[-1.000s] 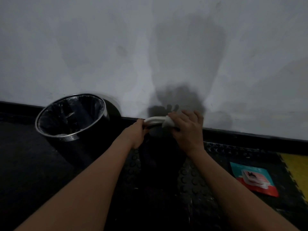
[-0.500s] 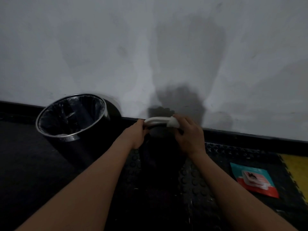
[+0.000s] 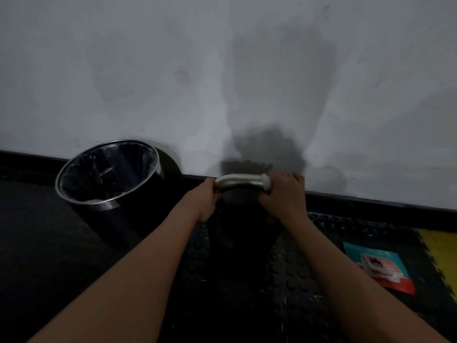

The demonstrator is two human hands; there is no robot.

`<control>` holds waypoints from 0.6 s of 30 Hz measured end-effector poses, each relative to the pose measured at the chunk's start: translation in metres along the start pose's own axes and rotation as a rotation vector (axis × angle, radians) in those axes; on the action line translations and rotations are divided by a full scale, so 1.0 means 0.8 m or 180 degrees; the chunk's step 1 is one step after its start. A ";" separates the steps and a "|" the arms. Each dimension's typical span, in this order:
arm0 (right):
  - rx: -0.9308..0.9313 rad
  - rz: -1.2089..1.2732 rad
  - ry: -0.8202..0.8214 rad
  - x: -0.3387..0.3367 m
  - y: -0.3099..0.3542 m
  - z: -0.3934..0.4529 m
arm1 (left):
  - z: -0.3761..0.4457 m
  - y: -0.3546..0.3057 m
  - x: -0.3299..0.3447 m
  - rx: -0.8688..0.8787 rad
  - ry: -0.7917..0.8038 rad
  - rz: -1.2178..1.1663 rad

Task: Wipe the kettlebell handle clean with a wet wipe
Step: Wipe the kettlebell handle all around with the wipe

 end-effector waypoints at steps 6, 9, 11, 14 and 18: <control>-0.0090 -0.0353 0.1026 -0.019 0.031 0.020 | 0.002 0.003 0.001 0.0041 -0.0013 -0.0006; -0.0599 -0.0695 0.1893 -0.028 0.052 0.042 | 0.002 0.004 0.002 0.0050 -0.0012 -0.0006; -0.0861 -0.0639 0.2023 -0.030 0.051 0.045 | 0.002 0.005 0.002 0.0068 0.0003 0.0000; -0.0179 0.0247 0.1824 -0.022 0.022 0.036 | 0.004 0.005 0.003 0.0080 0.0020 0.0019; 0.0912 0.0854 0.1887 -0.017 0.018 0.040 | 0.006 0.008 0.005 0.0061 0.0007 -0.0023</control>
Point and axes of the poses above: each hand's wrist, its own z-axis towards the middle knuckle, its own x-axis out of the palm, y = z × x, the point moved 1 cm from there along z, towards the middle knuckle, and after that the axes turned 11 degrees about x, right-handed, at the moved point
